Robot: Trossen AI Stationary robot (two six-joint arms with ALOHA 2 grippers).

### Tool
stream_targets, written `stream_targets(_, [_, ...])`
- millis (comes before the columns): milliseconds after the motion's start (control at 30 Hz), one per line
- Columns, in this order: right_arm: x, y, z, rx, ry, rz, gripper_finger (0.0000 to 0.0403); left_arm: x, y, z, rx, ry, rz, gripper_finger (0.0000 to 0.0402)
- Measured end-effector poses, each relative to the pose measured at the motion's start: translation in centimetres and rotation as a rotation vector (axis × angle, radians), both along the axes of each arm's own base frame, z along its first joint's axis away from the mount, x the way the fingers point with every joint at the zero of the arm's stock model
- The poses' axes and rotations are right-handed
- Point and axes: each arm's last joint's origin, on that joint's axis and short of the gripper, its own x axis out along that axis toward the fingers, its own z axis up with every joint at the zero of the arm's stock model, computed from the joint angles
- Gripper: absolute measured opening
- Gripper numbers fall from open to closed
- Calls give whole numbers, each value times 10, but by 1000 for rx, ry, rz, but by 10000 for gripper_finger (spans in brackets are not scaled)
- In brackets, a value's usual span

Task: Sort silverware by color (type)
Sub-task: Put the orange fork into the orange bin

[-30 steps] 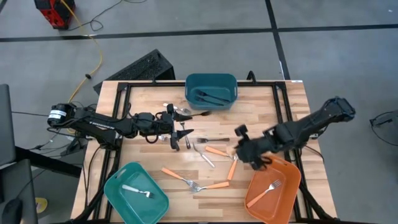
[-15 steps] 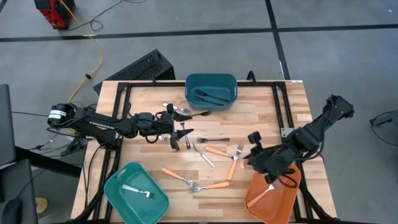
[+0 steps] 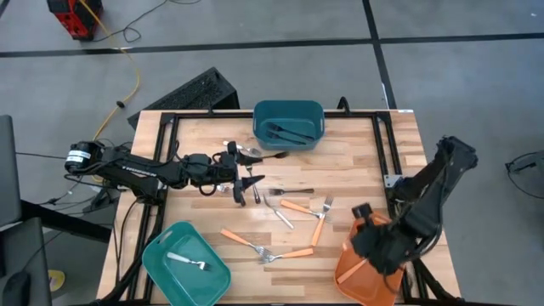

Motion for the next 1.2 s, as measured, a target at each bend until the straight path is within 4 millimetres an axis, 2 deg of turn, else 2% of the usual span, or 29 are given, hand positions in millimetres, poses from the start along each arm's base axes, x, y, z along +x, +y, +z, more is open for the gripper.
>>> stream_targets(233, [6,30,-41,-52,243,67,84,0,0,0,-8,-1,15,244])
stream_targets(533, [10,63,-78,-81,308,121,84,0,0,-2,-15,20,15,244])
stream_targets(733, [12,76,-103,-119,365,133,84,0,0,-3,-15,24,15,244])
stream_targets(933, [8,76,-124,-90,356,84,84,0,1,-2,-3,25,17,244])
stream_targets(1067, [6,68,-129,-128,381,69,84,0,3,-2,0,23,24,244])
stream_targets(1200, [6,63,-137,-53,347,58,84,0,4,-2,3,21,29,244])
